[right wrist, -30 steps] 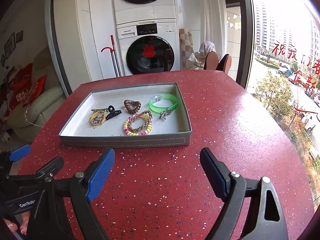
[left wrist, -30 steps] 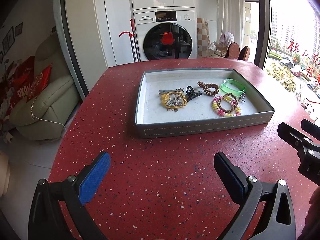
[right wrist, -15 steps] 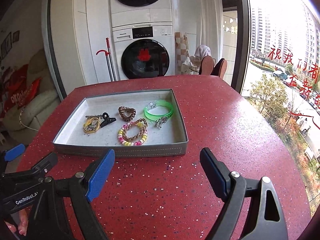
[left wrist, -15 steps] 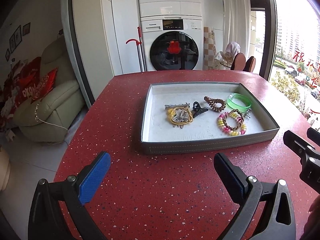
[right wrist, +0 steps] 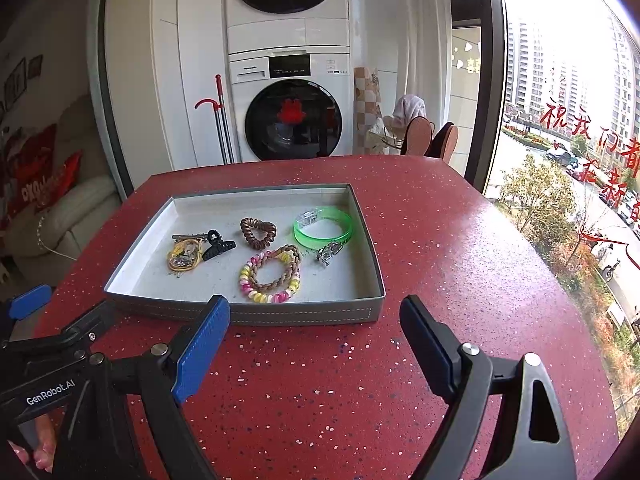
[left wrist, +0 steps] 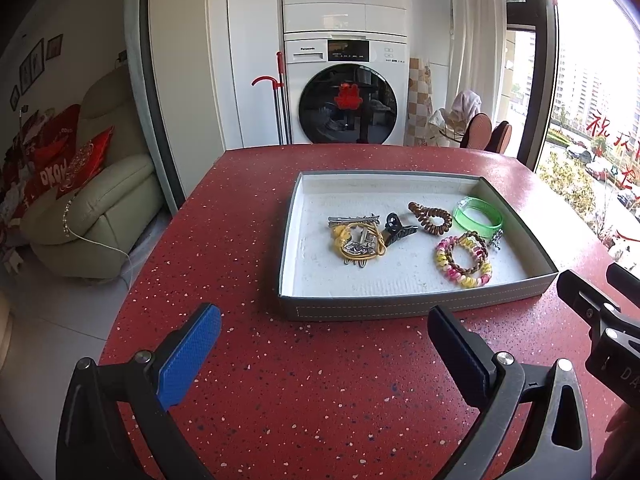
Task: Organize jewelry
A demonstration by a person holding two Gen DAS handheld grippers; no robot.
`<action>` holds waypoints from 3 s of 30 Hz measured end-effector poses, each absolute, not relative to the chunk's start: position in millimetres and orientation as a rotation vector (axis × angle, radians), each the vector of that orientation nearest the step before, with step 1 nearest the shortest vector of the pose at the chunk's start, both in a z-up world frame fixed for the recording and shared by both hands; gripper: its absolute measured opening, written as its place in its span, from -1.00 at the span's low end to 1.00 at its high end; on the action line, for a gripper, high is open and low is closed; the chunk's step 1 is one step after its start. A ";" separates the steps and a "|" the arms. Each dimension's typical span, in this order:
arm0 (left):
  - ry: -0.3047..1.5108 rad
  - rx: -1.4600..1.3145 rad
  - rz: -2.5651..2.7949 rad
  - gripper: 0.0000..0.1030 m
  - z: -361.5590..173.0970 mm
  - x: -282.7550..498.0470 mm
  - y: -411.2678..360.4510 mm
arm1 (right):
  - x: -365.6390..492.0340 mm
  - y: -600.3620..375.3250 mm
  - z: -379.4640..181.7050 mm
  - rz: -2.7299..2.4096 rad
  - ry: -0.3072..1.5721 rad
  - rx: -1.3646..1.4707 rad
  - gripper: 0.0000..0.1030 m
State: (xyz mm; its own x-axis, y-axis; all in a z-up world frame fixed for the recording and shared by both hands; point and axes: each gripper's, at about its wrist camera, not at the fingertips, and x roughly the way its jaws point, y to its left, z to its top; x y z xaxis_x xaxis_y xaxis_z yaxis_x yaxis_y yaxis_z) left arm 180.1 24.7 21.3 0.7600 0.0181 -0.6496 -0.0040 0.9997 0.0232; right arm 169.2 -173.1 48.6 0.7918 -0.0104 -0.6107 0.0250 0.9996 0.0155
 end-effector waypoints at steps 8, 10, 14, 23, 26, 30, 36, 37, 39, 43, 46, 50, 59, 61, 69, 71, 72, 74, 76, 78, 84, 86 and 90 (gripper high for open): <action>0.711 0.022 0.010 1.00 20.3 182.1 23.5 | 172.6 -173.3 49.4 -0.017 0.658 0.025 0.73; 0.712 0.018 0.009 1.00 20.6 182.4 23.6 | 174.1 -172.9 49.7 -0.016 0.658 0.025 0.73; 0.713 0.018 0.011 1.00 20.6 183.6 23.3 | 178.2 -172.1 48.6 -0.012 0.667 0.025 0.73; 0.715 0.019 0.024 1.00 21.7 188.4 27.2 | 185.6 -171.6 47.1 -0.007 0.676 0.022 0.73; 0.716 0.024 0.026 1.00 21.4 189.2 26.8 | 185.7 -171.5 47.3 -0.006 0.676 0.024 0.73; 0.717 0.024 0.023 1.00 21.1 189.0 26.3 | 185.5 -171.6 47.7 -0.007 0.676 0.024 0.73; 0.714 0.028 0.021 1.00 21.6 187.2 24.3 | 187.0 -171.1 47.7 -0.005 0.675 0.023 0.73; 0.714 0.027 0.021 1.00 22.0 187.1 24.3 | 187.0 -171.0 47.7 -0.004 0.674 0.022 0.73; 0.713 0.028 0.021 1.00 22.1 186.9 24.3 | 187.2 -170.8 47.9 -0.005 0.673 0.021 0.73; 0.714 0.027 0.022 1.00 22.7 186.8 24.5 | 187.6 -170.7 48.1 -0.003 0.673 0.022 0.73; 0.713 0.026 0.023 1.00 22.8 187.1 23.9 | 187.3 -170.7 48.6 -0.003 0.672 0.021 0.73; 0.714 0.029 0.021 1.00 23.4 186.2 23.0 | 187.5 -170.6 49.0 -0.003 0.672 0.023 0.73; 0.717 0.028 0.019 1.00 23.6 185.1 21.9 | 188.0 -169.9 49.2 -0.005 0.670 0.020 0.73; 0.718 0.028 0.021 1.00 23.8 185.0 21.9 | 188.0 -170.0 49.1 -0.005 0.671 0.019 0.73; 0.717 0.028 0.018 1.00 23.7 185.2 21.6 | 187.9 -170.0 49.5 -0.007 0.670 0.021 0.73; 0.717 0.028 0.019 1.00 23.6 185.2 21.4 | 188.0 -170.0 49.5 -0.007 0.669 0.020 0.73; 0.717 0.028 0.018 1.00 23.6 185.1 21.4 | 188.0 -170.1 49.4 -0.007 0.670 0.021 0.73; 0.718 0.027 0.020 1.00 23.4 185.4 21.3 | 188.0 -170.0 49.4 -0.007 0.669 0.021 0.73; 0.719 0.030 0.021 1.00 23.5 185.3 20.7 | 188.0 -170.1 49.4 -0.007 0.669 0.021 0.73; 0.720 0.030 0.021 1.00 23.4 185.3 20.9 | 188.1 -170.1 49.4 -0.006 0.670 0.021 0.73; 0.719 0.030 0.019 1.00 22.9 185.2 20.3 | 188.1 -170.1 49.4 -0.007 0.669 0.021 0.73; 0.719 0.030 0.019 1.00 22.9 185.1 20.1 | 188.7 -170.0 49.3 -0.008 0.670 0.022 0.73; 0.720 0.030 0.019 1.00 23.0 185.1 20.1 | 187.5 -170.8 49.5 -0.008 0.669 0.021 0.73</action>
State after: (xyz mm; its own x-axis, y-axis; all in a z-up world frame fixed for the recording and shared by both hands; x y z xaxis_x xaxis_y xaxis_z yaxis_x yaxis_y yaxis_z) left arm 185.1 20.1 23.0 0.7519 0.0281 -0.6587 -0.0072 0.9994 0.0344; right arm 187.5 -170.8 49.5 0.7846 -0.0003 -0.6201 0.0140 0.9998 0.0172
